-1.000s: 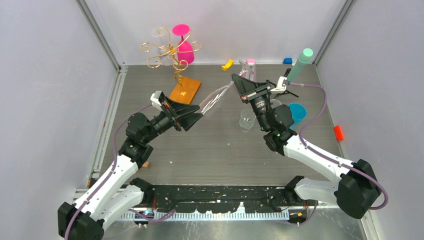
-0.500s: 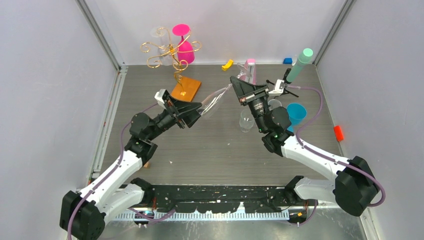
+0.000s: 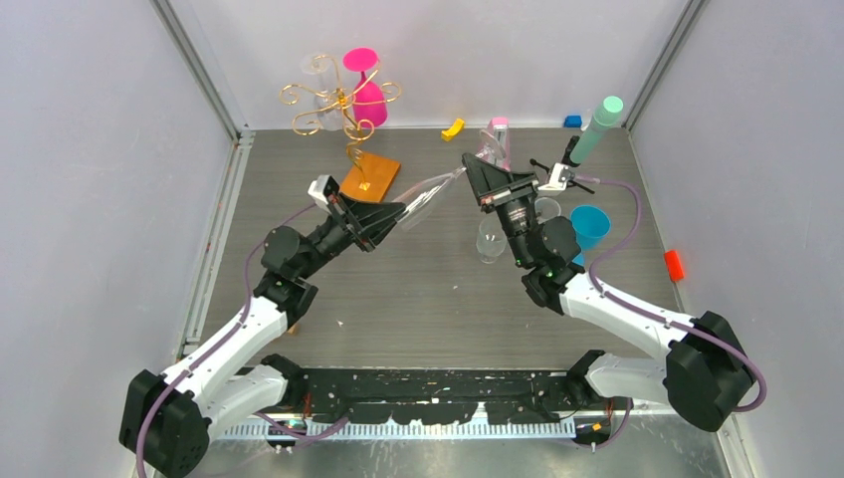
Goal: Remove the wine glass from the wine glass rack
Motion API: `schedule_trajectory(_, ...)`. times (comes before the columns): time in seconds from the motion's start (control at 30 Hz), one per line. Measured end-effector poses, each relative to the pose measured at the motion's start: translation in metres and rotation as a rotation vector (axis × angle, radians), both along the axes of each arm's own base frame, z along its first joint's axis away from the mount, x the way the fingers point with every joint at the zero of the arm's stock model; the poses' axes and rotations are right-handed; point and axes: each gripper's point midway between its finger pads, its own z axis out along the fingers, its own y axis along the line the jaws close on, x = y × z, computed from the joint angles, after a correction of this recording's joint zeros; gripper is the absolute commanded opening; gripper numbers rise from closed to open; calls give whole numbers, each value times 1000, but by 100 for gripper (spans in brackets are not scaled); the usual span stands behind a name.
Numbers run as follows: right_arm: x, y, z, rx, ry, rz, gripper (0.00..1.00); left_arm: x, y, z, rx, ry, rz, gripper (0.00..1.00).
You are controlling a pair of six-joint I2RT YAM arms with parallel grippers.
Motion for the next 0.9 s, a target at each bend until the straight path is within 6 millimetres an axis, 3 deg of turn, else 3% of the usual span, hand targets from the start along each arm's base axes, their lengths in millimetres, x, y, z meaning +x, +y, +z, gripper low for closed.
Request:
schedule_trajectory(0.23, -1, -2, -5, -9, 12, -5, 16, 3, 1, -4, 7, -14, 24, 0)
schedule_trajectory(0.5, -7, -4, -12, -58, 5, -10, 48, 3, 1, -11, 61, -47, 50, 0)
schedule_trajectory(0.73, -10, -5, -28, -124, 30, -14, 55, 4, 1, -25, 157, -69, 83, 0)
schedule_trajectory(0.9, -15, -10, -33, -149, 54, -16, 61, 6, 8, -20, 275, -126, 157, 0)
